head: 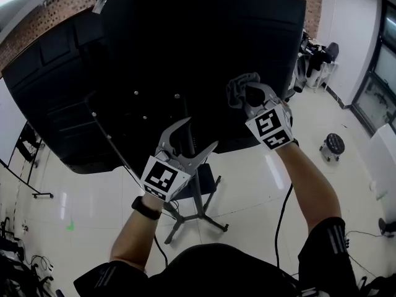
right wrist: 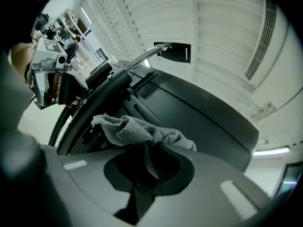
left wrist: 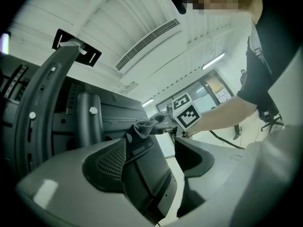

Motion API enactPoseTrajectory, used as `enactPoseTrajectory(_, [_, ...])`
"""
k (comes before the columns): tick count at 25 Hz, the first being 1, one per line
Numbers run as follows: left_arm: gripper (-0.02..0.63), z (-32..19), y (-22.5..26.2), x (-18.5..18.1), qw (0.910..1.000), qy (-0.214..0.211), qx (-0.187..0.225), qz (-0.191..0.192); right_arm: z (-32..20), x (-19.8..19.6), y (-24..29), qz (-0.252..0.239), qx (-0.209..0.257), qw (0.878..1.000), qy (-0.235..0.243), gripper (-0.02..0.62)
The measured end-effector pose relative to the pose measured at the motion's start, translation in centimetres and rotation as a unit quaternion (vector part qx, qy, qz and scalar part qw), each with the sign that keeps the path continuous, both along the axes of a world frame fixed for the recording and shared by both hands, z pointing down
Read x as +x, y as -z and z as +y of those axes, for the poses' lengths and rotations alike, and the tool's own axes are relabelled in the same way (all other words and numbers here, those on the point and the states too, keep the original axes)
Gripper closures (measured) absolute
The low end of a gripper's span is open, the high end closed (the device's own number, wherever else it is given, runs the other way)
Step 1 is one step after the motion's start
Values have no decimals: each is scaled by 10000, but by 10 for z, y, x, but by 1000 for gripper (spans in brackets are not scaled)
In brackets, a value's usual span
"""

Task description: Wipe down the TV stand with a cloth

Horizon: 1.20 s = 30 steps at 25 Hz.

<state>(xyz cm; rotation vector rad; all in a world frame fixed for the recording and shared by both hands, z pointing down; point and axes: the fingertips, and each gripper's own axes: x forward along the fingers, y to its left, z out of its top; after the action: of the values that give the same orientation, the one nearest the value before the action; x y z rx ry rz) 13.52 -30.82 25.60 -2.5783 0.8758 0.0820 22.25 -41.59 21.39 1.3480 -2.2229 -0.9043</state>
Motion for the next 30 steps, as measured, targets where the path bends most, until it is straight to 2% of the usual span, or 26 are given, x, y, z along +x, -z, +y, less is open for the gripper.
enactPoseTrajectory(5, [262,2,0,5,10000,-15,14,6,11,-7,3,-186,71,9996,181,563])
enactPoseTrajectory(10, [262,2,0,-10,9998,164,38,83,28,-57,-11,-136,-60,9960,876,563])
enactPoseTrajectory(18, [262,8,-10,-29,9992,396,-66,65,25,-112,-39,-176,-491,9879,1461,563])
enactPoseTrajectory(25, [262,3,-20,-28,9988,445,-202,86,20,-110,-46,-251,-604,9868,1480,565])
enactPoseTrajectory(30, [262,-1,-27,-16,9989,367,-294,74,15,-84,-53,-242,-632,9895,1275,565])
